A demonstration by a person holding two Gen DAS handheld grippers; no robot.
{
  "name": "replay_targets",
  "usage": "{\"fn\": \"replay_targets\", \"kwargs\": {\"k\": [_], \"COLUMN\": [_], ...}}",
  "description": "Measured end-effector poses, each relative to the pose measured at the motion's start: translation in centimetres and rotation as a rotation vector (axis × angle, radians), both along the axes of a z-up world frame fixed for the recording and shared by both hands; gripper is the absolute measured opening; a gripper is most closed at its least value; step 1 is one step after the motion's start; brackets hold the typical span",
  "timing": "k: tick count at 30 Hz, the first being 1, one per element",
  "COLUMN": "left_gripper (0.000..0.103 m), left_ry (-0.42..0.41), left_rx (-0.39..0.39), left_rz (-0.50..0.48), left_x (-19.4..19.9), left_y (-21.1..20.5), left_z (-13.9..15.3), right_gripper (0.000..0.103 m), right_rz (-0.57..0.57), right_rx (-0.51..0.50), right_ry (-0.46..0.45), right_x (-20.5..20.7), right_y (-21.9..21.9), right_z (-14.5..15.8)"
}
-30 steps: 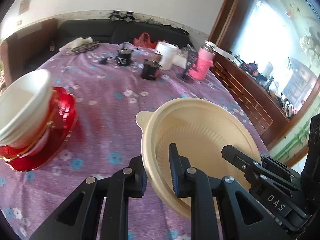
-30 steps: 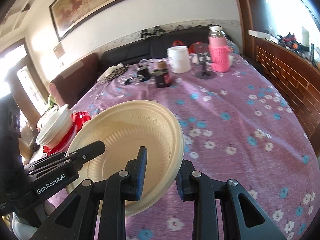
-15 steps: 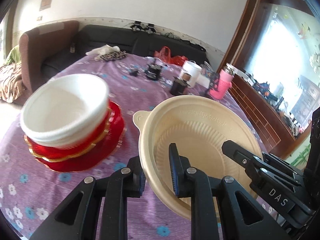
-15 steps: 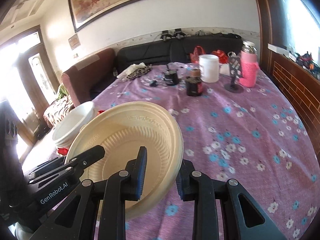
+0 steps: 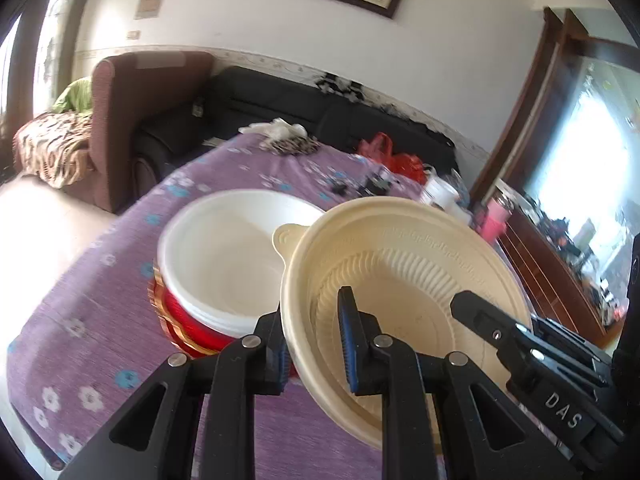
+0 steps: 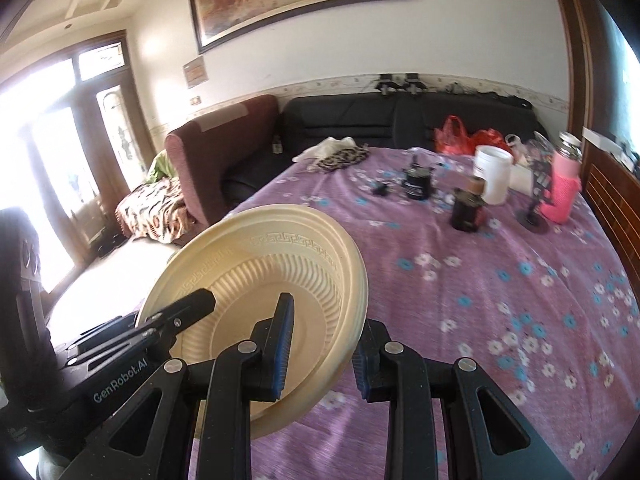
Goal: Organize plates and bowls
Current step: 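Carry the beige bowl with both tools toward the red plate stack, then lower the beige bowl onto the white bowls and open both tools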
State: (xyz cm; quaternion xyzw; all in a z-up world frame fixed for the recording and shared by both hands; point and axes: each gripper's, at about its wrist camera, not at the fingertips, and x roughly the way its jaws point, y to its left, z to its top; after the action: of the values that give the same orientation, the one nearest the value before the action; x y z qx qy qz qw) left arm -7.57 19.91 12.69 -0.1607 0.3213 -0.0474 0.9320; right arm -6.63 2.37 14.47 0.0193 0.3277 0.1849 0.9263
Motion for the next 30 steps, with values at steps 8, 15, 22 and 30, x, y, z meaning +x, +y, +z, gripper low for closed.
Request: {"fn": "replay_targets", "kwargs": {"k": [8, 15, 22, 30], "left_gripper": [0.019, 0.019, 0.019, 0.019], "left_ry": [-0.026, -0.019, 0.026, 0.059], "left_rx": [0.028, 0.056, 0.090, 0.124], "left_rz": [0.083, 0.128, 0.155, 0.166], "left_x": [1.3, 4.2, 6.6, 7.6], "left_y": [4.5, 6.9, 8.0, 8.1], "left_z": [1.0, 1.4, 0.0, -1.5], "right_gripper": [0.030, 0.030, 0.030, 0.031], "right_rz": [0.053, 0.081, 0.098, 0.104], "right_rx": [-0.011, 0.004, -0.004, -0.012], "right_ry": [-0.034, 0.003, 0.059, 0.116], "right_x": [2.2, 5.8, 8.3, 10.2], "right_y": [4.8, 7.5, 9.1, 9.5], "right_z": [1.3, 1.2, -0.9, -3.0]}}
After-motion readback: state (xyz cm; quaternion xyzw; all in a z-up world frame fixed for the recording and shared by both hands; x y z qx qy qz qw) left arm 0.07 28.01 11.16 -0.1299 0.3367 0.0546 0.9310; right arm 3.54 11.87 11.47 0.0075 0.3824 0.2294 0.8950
